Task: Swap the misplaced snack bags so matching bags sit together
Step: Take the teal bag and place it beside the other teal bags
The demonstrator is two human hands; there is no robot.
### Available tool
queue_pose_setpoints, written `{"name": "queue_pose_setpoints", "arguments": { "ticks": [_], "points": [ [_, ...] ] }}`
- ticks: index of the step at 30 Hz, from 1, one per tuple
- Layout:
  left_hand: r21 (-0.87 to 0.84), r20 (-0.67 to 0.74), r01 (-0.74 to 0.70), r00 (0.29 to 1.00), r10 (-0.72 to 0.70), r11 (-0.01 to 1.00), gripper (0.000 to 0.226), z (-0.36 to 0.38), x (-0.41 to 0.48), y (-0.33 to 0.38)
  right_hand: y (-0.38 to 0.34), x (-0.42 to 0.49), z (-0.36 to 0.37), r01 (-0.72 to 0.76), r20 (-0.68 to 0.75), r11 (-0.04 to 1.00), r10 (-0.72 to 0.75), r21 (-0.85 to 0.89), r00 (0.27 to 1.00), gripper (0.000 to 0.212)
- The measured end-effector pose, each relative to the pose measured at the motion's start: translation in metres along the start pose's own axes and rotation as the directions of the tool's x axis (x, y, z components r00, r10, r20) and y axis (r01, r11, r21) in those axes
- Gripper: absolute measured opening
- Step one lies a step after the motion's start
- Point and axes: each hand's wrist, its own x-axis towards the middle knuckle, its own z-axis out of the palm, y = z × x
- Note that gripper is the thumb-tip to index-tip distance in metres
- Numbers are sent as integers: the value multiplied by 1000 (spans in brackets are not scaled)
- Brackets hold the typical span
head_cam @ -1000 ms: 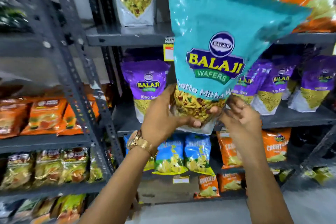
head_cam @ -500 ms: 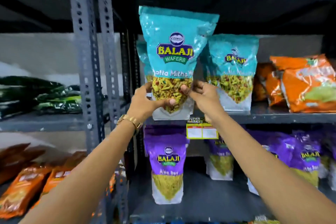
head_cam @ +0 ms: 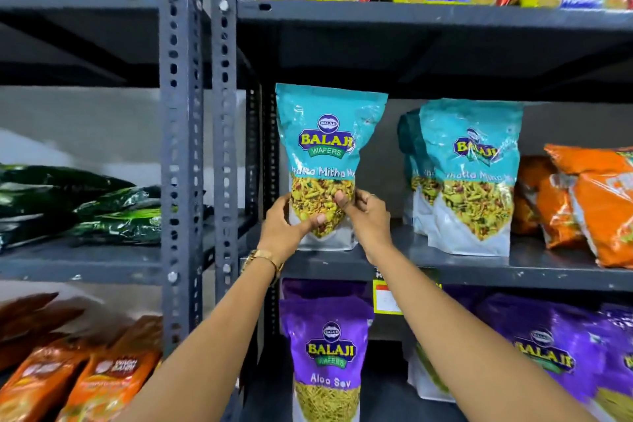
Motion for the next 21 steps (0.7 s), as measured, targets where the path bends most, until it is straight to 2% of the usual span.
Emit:
{"name": "queue_pose_setpoints", "arguments": {
  "ticks": [4, 9, 12, 15, 18, 21],
  "points": [
    [55, 21, 44, 999, -45, 998, 76, 0, 3, -4, 7, -1, 5, -5, -24, 1000, 5, 2, 1000, 71],
    [105, 19, 98, 995, -101, 990, 70, -1, -3, 0, 5, -7, 7, 10, -36, 1000, -11, -20, 999, 37],
    [296, 18, 85, 995, -95, 951, 67, 0, -13, 4, 0, -9, 6, 11, -18, 999, -12, -32, 1000, 26],
    [366, 33, 56, 997, -73, 929, 82, 1, -21, 8, 4, -10, 3, -22, -11, 999, 22, -37, 1000, 36],
    [281, 5, 44, 999, -48, 959, 105, 3, -31, 14, 6, -20, 0, -40, -56, 998, 38, -44, 998, 57],
    [154, -72, -40, 996, 52, 987, 97, 7, -50, 14, -1, -41, -8, 99, -36, 994, -101, -56, 994, 58]
  ]
}}
